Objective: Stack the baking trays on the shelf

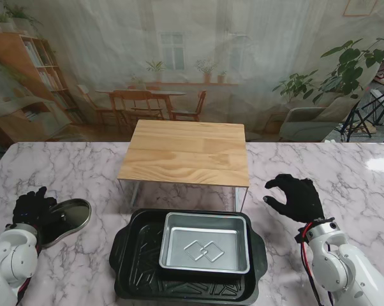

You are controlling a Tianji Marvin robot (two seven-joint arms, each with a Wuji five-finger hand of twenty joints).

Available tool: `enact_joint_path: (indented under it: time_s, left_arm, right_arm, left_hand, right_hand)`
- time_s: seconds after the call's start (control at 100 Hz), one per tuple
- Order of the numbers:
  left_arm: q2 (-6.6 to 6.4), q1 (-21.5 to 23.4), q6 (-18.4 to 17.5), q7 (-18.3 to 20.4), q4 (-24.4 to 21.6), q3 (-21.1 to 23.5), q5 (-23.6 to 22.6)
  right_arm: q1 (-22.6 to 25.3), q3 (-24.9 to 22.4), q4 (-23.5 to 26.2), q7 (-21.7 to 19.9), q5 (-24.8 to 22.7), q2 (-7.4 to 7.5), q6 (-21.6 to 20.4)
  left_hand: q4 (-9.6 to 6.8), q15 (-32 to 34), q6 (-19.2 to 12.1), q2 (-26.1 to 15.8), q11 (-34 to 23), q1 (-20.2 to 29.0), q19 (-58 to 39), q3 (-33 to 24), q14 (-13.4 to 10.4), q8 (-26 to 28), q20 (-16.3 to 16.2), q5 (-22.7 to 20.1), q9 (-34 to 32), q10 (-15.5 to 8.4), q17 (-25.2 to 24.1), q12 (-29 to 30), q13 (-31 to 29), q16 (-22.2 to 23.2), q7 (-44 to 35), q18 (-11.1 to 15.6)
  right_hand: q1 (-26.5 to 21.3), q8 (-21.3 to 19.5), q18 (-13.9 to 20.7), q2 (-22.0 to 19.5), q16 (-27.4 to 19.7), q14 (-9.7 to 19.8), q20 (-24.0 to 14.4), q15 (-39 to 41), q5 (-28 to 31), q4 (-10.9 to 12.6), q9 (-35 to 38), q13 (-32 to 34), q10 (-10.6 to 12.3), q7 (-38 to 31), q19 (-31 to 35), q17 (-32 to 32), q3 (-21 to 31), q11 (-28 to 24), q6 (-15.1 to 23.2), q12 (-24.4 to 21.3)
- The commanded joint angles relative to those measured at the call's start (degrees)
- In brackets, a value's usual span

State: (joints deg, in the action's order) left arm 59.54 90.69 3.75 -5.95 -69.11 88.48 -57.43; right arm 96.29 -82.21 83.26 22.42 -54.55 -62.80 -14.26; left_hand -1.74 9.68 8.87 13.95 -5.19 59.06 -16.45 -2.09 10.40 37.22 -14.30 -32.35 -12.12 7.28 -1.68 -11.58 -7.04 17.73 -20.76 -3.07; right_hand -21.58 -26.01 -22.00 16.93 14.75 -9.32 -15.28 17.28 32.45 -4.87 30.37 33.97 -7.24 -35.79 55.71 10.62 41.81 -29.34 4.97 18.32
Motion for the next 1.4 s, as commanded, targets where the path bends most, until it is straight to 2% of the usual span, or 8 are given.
enact_joint_path:
  time_s: [0.0,0.43,0.58,0.83,0.95,1.05,1.23,1.39]
  left_arm:
    - [0.21,0.0,0.3,0.8,0.4,-0.4,-0.2]
    - [0.07,-1.0,2.6,-0.8,2.9,-2.4,-1.2]
    - [0.17,-1.0,2.8,-1.0,2.9,-2.7,-0.7]
    - [0.32,-0.4,2.5,-1.1,2.0,-1.9,-0.4]
    - [0.33,-0.5,1.6,-1.1,1.7,-1.4,-0.4]
    - [0.2,-0.9,1.5,-1.1,1.8,-1.4,-1.0]
    - [0.31,-1.4,0.9,-0.5,1.7,-1.0,0.1]
    - [0.36,-1.7,0.0,0.9,1.0,0.0,1.2]
  right_arm:
    - [0.0,0.1,-0.2,-0.1,-0.2,-0.08,0.1]
    - [0.2,-0.1,-0.1,0.2,0.3,-0.23,0.1]
    - [0.1,0.0,-0.2,0.1,0.4,-0.23,0.1]
    - [0.2,0.0,0.0,-0.4,1.1,-0.32,0.2]
    - [0.2,0.0,0.1,-0.7,1.3,-0.32,0.2]
    - [0.2,0.0,0.1,-1.0,1.5,-0.34,0.2]
    - [0.2,-0.1,0.2,-1.1,2.0,-0.43,0.1]
    - [0.3,-0.1,0.3,-1.1,2.5,-0.53,0.1]
  left_hand:
    - [-0.21,-0.4,-1.1,0.7,-1.0,3.2,2.3,-0.8,-1.0,2.4,-1.3,-1.3,3.0,-0.5,-0.1,0.8,3.0,-0.3,-3.2,1.7]
    - [-0.13,1.9,-6.5,2.5,-4.6,12.2,-2.0,-4.2,-1.0,13.5,-6.0,2.5,-0.2,0.1,-0.2,-3.3,2.1,2.8,-22.8,1.6]
    - [0.54,3.0,-6.5,-0.6,-5.5,14.2,-5.1,-5.5,-1.4,16.2,-7.9,5.7,-1.9,1.1,-0.3,-4.8,0.3,4.2,-26.7,1.8]
    - [2.0,5.4,-5.6,-2.5,-6.2,14.9,-17.7,-8.5,0.8,20.4,-18.6,9.6,-8.5,3.7,-0.9,-6.1,-5.9,7.2,-29.3,0.5]
    - [3.06,9.6,0.8,-2.9,-7.8,14.9,-28.6,-13.5,4.1,22.5,-22.3,13.4,-14.2,6.6,4.7,-6.7,-12.8,9.3,-31.1,-2.3]
    - [3.91,11.6,3.7,-3.3,-9.3,14.9,-34.1,-15.7,5.5,23.1,-22.5,15.3,-17.3,7.5,8.6,-6.7,-16.7,9.8,-32.3,-3.7]
    - [5.04,15.2,5.3,-2.8,-14.2,14.9,-41.4,-18.4,7.7,23.6,-20.7,16.4,-23.4,8.4,18.9,-7.6,-25.7,9.7,-33.8,-5.6]
    - [6.04,18.0,4.9,-2.5,-18.7,14.9,-45.5,-20.6,8.3,24.3,-16.7,17.0,-28.5,8.3,26.9,-13.4,-34.3,8.9,-35.4,-6.6]
  right_hand:
    - [0.3,-1.0,1.6,-2.0,-0.3,1.2,-0.8,-1.5,-0.9,1.3,-1.7,-1.8,0.5,-0.1,-1.0,-1.0,-0.8,-1.1,1.5,0.4]
    - [0.0,-1.0,1.6,-2.4,-0.3,1.2,-0.9,-1.5,-1.2,1.3,-1.8,-1.8,0.4,-0.1,-1.1,-1.0,-0.8,-1.2,1.5,0.5]
    - [0.1,-1.0,1.6,-2.4,-0.3,1.2,-0.9,-1.4,-1.3,1.3,-1.9,-1.7,0.6,-0.1,-1.1,-1.0,-0.9,-1.2,1.4,0.5]
    - [0.3,-0.9,1.3,-2.0,-0.3,1.1,-0.9,-1.6,-1.5,1.3,-1.8,-1.7,0.5,0.1,-1.3,-1.1,-1.1,-1.0,1.4,0.4]
    - [0.4,-0.9,1.2,-1.8,-0.3,1.1,-0.9,-1.7,-1.6,1.3,-1.6,-1.7,0.5,0.1,-1.3,-1.1,-1.2,-0.9,1.3,0.4]
    - [0.4,-0.8,1.2,-1.7,-0.4,1.0,-0.8,-1.7,-1.7,1.3,-1.6,-1.6,0.5,0.2,-1.4,-1.2,-1.3,-0.8,1.3,0.3]
    - [0.5,-0.8,1.1,-1.7,-0.4,0.9,-0.8,-1.9,-1.7,1.3,-1.5,-1.5,0.6,0.3,-1.5,-1.2,-1.3,-0.7,1.3,0.3]
    - [0.5,-0.8,1.0,-1.8,-0.4,0.9,-0.8,-1.9,-1.8,1.3,-1.4,-1.5,0.6,0.3,-1.5,-1.2,-1.4,-0.6,1.1,0.3]
